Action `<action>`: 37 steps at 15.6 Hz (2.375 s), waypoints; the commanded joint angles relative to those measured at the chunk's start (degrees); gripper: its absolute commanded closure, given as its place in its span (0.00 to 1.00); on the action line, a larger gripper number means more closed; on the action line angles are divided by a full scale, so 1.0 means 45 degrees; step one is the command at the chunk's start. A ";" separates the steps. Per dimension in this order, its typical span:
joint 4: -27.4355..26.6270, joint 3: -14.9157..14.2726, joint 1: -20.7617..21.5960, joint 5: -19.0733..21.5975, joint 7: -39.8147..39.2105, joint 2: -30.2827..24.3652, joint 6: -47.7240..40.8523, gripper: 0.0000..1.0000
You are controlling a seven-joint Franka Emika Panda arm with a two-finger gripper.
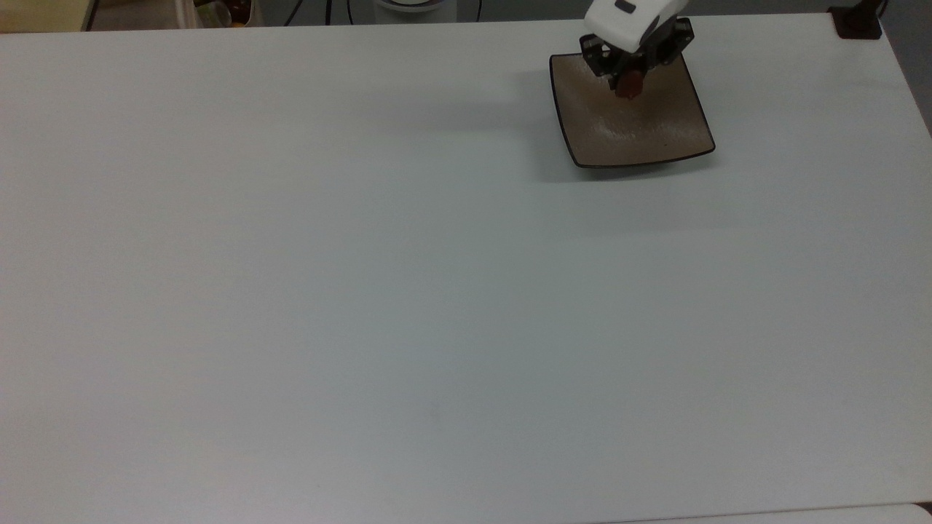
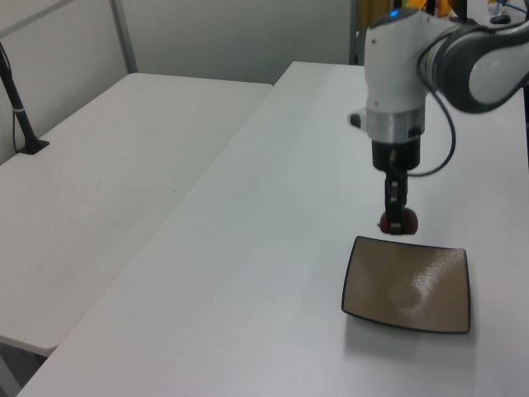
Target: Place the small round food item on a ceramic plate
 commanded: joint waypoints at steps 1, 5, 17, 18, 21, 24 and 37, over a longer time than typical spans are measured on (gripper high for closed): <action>-0.1141 -0.0094 0.0462 0.0143 0.0451 0.0106 0.1612 0.68; -0.1905 -0.0016 0.0796 0.0007 0.1192 0.0359 0.2963 0.68; -0.2511 0.0042 0.1050 -0.0833 0.1565 0.1064 0.4352 0.21; -0.2473 0.0042 0.1050 -0.0814 0.1565 0.1063 0.4332 0.06; -0.2298 0.0042 0.0992 -0.0833 0.1565 0.0947 0.4216 0.00; -0.1946 0.0023 0.0836 -0.0911 0.1487 0.0363 0.4040 0.00; 0.1394 -0.3137 -0.0336 -0.1302 0.0807 -0.2001 -0.1116 0.00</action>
